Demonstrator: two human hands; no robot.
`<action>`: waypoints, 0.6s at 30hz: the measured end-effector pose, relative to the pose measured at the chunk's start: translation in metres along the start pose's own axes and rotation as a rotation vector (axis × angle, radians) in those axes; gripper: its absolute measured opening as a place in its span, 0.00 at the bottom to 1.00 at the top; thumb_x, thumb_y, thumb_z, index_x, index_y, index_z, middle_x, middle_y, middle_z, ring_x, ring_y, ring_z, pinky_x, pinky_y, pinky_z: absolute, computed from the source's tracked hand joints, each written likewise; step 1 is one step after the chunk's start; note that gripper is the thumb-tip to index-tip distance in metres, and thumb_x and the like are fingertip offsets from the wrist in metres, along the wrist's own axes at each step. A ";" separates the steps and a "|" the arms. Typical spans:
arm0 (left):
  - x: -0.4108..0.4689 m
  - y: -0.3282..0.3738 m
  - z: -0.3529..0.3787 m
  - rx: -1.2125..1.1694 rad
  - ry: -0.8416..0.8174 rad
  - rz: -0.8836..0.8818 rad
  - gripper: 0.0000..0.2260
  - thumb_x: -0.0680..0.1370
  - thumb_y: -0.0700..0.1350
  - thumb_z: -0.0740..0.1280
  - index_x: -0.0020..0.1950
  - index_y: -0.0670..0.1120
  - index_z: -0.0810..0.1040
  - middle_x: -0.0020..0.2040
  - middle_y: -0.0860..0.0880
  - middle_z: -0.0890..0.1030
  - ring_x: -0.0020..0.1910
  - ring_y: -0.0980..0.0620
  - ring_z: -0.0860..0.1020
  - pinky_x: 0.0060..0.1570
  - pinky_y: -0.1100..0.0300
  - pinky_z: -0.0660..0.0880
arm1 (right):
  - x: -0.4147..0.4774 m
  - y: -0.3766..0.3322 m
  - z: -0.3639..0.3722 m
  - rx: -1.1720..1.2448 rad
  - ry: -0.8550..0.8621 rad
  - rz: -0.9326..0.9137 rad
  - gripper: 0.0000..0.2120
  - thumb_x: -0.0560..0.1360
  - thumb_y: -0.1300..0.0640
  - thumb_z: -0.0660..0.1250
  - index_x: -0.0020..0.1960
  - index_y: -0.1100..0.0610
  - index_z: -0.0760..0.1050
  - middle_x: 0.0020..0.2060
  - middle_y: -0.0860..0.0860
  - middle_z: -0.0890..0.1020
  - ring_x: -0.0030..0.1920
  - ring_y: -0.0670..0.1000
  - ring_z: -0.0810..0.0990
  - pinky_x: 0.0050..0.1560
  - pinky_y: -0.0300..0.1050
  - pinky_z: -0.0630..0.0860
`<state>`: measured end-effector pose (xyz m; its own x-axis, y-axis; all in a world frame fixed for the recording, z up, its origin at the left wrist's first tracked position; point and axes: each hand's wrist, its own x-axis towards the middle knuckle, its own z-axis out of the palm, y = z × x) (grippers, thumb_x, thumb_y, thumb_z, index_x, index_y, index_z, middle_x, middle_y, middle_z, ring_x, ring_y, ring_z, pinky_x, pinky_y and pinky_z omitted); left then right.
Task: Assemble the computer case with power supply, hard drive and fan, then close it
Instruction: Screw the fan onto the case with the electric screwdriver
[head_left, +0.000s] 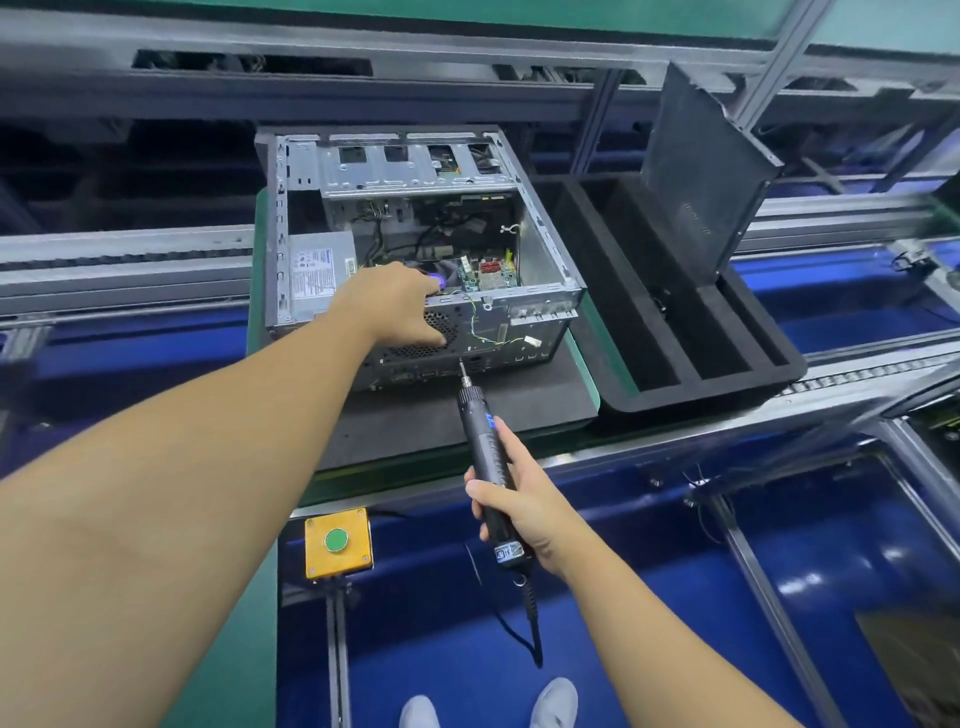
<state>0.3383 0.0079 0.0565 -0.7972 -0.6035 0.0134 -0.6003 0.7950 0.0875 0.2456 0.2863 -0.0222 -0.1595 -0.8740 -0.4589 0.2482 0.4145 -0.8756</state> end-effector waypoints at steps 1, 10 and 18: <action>0.000 0.000 0.000 -0.002 0.003 0.000 0.23 0.68 0.65 0.71 0.53 0.50 0.76 0.33 0.55 0.72 0.39 0.45 0.75 0.36 0.55 0.74 | 0.002 0.001 0.001 -0.008 0.004 0.004 0.47 0.68 0.55 0.76 0.78 0.32 0.57 0.47 0.51 0.82 0.41 0.52 0.79 0.38 0.48 0.79; 0.000 -0.001 0.001 -0.001 0.004 0.005 0.20 0.67 0.66 0.72 0.43 0.51 0.72 0.32 0.54 0.72 0.38 0.44 0.74 0.33 0.56 0.68 | 0.013 0.000 0.003 -0.053 0.008 -0.014 0.47 0.69 0.55 0.76 0.78 0.32 0.56 0.48 0.51 0.82 0.40 0.51 0.79 0.38 0.48 0.80; 0.000 -0.001 0.000 -0.003 0.002 -0.013 0.22 0.67 0.66 0.72 0.47 0.49 0.76 0.33 0.53 0.73 0.38 0.45 0.75 0.32 0.57 0.67 | 0.016 0.001 -0.001 -0.073 0.006 -0.016 0.47 0.68 0.55 0.75 0.78 0.31 0.56 0.47 0.50 0.82 0.40 0.51 0.79 0.38 0.48 0.79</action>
<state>0.3388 0.0076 0.0565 -0.7894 -0.6136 0.0147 -0.6101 0.7871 0.0906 0.2421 0.2733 -0.0307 -0.1682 -0.8795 -0.4453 0.1753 0.4178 -0.8915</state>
